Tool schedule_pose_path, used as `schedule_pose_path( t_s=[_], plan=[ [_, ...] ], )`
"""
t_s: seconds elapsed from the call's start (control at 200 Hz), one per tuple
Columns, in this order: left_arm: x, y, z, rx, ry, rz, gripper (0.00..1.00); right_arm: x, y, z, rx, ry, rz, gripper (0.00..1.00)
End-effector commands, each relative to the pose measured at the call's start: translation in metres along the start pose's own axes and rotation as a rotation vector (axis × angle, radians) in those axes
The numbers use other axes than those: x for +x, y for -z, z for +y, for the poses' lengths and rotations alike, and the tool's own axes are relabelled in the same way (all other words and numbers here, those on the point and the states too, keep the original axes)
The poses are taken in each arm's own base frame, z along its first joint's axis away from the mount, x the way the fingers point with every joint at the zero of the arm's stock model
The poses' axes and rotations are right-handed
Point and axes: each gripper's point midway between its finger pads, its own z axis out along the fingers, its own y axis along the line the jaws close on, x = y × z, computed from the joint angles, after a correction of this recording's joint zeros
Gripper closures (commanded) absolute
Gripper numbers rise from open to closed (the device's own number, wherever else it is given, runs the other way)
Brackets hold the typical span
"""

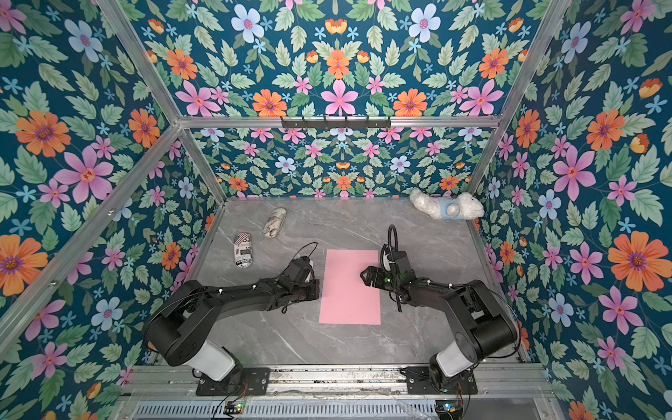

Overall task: Fold the rectangular paper in half along the long edge
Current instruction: Pick up the paper from the center of the board.

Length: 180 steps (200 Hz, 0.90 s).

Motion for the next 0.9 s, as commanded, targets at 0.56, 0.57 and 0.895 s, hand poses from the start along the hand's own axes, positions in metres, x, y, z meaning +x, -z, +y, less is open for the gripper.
schedule_pose_path(
  t_s=[0.56,0.57,0.895],
  plan=[
    [0.011,0.001,0.009,-0.043,-0.029,0.034,0.98,0.018,0.000,-0.014,0.087,-0.057,0.071,0.10],
    [0.011,0.001,0.009,-0.044,-0.029,0.034,0.98,0.018,0.001,-0.016,0.098,-0.059,0.070,0.10],
    [0.012,0.001,0.005,-0.035,-0.025,0.035,0.99,0.011,0.019,-0.029,0.235,-0.118,0.037,0.09]
  ],
)
